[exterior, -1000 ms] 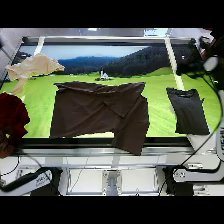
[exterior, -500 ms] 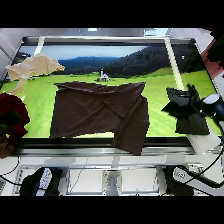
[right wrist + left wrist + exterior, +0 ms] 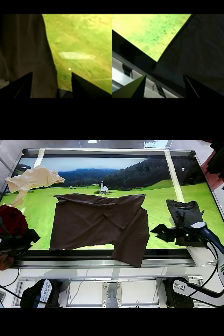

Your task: Fold the shirts.

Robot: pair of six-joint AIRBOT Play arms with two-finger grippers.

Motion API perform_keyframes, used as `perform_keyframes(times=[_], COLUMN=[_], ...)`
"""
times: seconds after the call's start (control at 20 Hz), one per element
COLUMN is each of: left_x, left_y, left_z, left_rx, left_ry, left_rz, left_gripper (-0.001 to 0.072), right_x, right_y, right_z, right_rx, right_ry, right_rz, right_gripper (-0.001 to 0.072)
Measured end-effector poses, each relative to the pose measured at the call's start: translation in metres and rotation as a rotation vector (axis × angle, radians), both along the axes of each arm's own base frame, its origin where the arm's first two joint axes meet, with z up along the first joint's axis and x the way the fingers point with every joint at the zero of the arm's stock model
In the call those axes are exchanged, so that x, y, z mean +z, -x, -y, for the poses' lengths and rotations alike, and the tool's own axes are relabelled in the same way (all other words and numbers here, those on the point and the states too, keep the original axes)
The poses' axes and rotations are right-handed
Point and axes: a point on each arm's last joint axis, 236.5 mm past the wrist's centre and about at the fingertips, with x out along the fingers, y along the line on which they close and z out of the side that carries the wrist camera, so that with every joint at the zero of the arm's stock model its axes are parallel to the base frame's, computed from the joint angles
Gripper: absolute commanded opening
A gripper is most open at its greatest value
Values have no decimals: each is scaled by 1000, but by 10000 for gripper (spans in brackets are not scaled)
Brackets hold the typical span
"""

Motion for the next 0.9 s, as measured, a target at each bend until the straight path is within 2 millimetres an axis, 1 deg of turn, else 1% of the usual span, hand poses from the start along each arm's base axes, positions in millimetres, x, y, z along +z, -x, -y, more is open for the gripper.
perform_keyframes(times=[0.05, 0.1, 0.15, 0.35, 0.5, 0.55, 0.6, 0.65, 0.75, 0.9], left_x=[0, 0, 0, 0, 0, 0, -1, -3, -11, -32], left_y=[0, -1, -2, -3, -4, -3, -2, 0, 6, 21], left_z=[1, 2, 3, 4, 4, 4, 5, 6, 9, 18], left_rx=[0, -6, -10, -21, -24, -26, -27, -24, 2, 61], left_ry=[6, 8, 9, 8, 8, 9, 11, 15, 39, 97], left_rz=[3, 5, 8, 17, 19, 17, 11, 5, -23, -85], left_gripper=[537, 537, 537, 537, 537, 537, 537, 536, 536, 518], right_x=[-3, -5, -8, -12, -16, -17, -18, -19, -15, -3], right_y=[0, -1, -4, -9, -7, -7, -5, -4, -5, -12], right_z=[-7, -13, -16, -23, -25, -26, -26, -26, -29, -34], right_rx=[8, 7, 5, -3, 2, 4, 9, 13, 25, 45], right_ry=[-13, -28, -29, -45, -51, -51, -49, -48, -65, -99], right_rz=[-8, -11, -4, 4, -5, -8, -11, -15, -8, 20], right_gripper=[543, 483, 437, 436, 297, 180, 47, 30, 29, 29])
